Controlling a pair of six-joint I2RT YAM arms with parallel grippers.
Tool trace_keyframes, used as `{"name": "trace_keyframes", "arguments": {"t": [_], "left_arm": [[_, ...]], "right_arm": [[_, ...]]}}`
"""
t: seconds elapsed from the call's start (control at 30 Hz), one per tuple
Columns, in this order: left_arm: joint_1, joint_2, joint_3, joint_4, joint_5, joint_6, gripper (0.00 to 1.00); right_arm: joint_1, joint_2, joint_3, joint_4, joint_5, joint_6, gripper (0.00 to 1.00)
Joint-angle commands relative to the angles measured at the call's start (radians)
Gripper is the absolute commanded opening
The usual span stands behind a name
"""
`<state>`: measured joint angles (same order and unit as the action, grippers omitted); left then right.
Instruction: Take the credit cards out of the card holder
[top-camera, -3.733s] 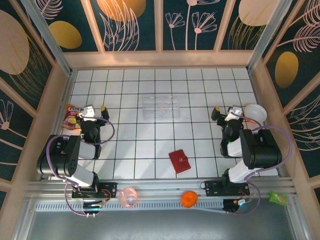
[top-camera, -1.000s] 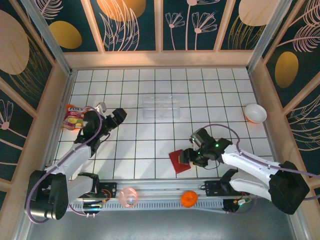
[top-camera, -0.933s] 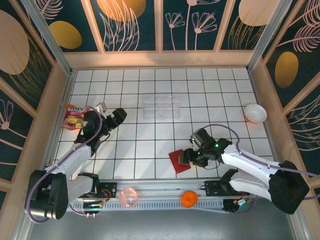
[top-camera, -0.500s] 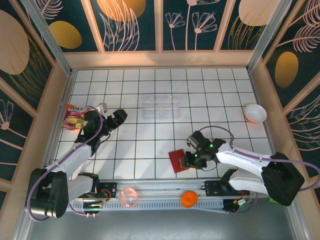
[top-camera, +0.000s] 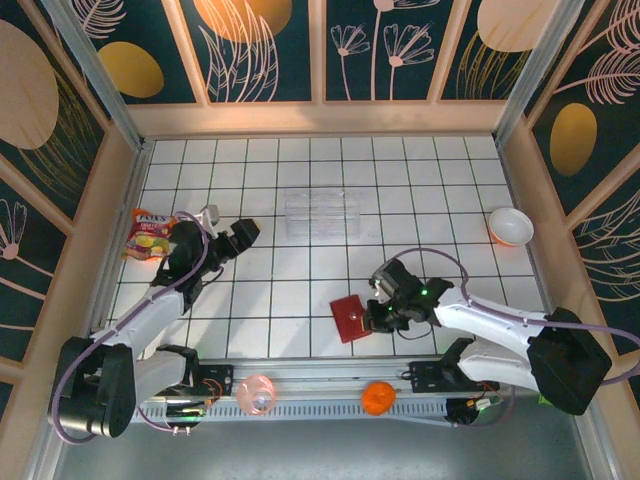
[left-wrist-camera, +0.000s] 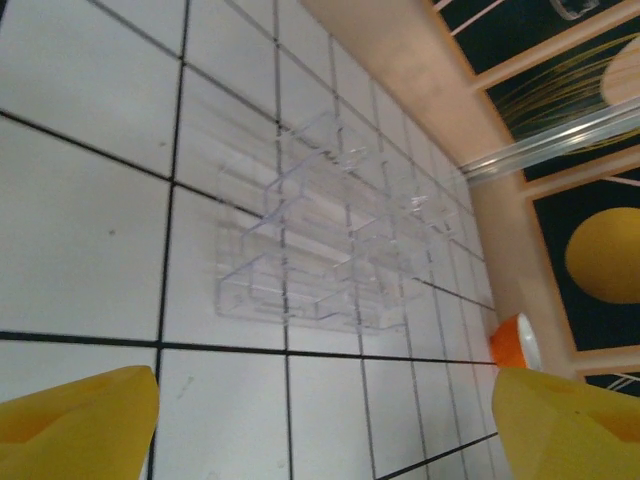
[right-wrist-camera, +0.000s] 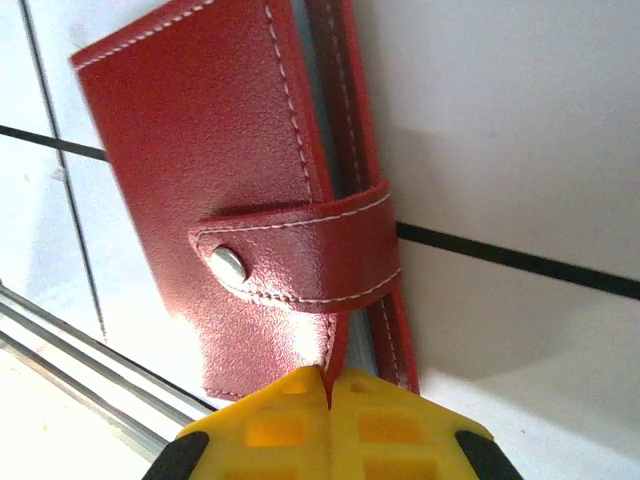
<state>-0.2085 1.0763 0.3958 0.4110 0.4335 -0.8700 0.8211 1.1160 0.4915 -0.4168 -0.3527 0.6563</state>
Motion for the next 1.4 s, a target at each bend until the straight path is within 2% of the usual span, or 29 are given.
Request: {"name": "trace_keyframes", "arguments": {"t": [0.0,0.07,0.2,0.33,0.53,0.67,0.8,1.03,1.23,1.37], "left_arm": [[-0.020,-0.054,-0.031,0.132,-0.004,-0.042,0.90],[-0.026,-0.068,-0.019,0.130,0.001,-0.038,0.91],[-0.029,-0.010,0.041,0.117,0.091,-0.047,0.91],[-0.043,0.066,0.013,0.345,0.183,-0.145,0.87],[-0.130,0.152,0.046,0.549,0.253,-0.163,0.85],[-0.146,0.209,0.053,0.691,0.297,-0.211,0.75],[-0.153,0.213,0.032,0.847,0.317,-0.250,0.71],[-0.178,0.219,0.055,0.817,0.330,-0.219,0.67],[-0.180,0.231,0.054,0.825,0.324,-0.231,0.63],[-0.206,0.236,0.074,0.844,0.342,-0.232,0.56]], "right_arm": [[0.006,0.011,0.071,0.094,0.033,-0.049,0.00],[0.003,0.021,0.104,0.124,0.043,-0.074,0.00],[-0.029,0.058,0.209,0.174,0.056,-0.149,0.00],[-0.088,0.090,0.285,0.283,-0.017,-0.190,0.00],[-0.142,0.136,0.385,0.446,-0.132,-0.221,0.00],[-0.185,0.140,0.414,0.536,-0.225,-0.204,0.00],[-0.205,0.147,0.418,0.588,-0.294,-0.195,0.00],[-0.208,0.155,0.420,0.687,-0.378,-0.163,0.00],[-0.208,0.145,0.427,0.711,-0.372,-0.161,0.00],[-0.208,0.180,0.430,0.760,-0.403,-0.133,0.00]]}}
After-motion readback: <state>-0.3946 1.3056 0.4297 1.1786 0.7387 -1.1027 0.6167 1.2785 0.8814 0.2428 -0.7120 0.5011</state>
